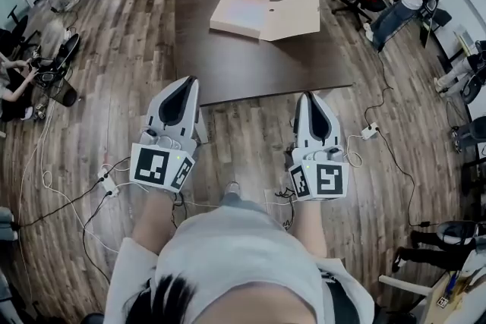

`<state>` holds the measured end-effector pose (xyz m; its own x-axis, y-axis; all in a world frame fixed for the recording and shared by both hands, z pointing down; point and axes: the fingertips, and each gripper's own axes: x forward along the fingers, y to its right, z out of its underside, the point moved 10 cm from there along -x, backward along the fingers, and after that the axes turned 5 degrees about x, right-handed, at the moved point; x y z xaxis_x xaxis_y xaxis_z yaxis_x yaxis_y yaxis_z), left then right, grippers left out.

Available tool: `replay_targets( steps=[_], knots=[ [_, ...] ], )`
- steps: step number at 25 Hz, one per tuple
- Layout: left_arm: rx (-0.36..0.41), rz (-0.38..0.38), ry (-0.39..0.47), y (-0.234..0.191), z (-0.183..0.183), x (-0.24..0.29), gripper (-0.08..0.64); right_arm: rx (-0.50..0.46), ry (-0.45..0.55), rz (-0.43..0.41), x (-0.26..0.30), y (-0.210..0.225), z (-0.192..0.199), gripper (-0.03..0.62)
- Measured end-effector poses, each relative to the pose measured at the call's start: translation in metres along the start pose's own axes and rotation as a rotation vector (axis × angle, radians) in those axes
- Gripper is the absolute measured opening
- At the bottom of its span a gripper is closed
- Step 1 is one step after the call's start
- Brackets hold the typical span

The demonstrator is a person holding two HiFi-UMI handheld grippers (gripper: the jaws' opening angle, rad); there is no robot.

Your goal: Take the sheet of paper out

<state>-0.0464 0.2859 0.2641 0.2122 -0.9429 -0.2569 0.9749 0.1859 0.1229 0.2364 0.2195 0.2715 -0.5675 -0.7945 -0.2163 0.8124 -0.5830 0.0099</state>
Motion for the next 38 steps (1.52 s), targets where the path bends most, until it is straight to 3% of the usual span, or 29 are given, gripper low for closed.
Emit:
replay_targets(
  steps=[8,19,38],
  knots=[
    [0.003,-0.030,-0.001,-0.007,0.022,0.064,0.009,0.013,0.003,-0.038,0.060,0.046,0.017,0.017],
    [-0.006,-0.027,-0.029,-0.035,0.051,0.115,0.009,0.044,-0.023,-0.034,0.112,0.066,0.044,0.017],
    [-0.025,0.109,0.000,-0.170,0.104,0.263,0.009,0.015,-0.012,0.088,0.284,0.068,0.080,0.017]
  ],
)
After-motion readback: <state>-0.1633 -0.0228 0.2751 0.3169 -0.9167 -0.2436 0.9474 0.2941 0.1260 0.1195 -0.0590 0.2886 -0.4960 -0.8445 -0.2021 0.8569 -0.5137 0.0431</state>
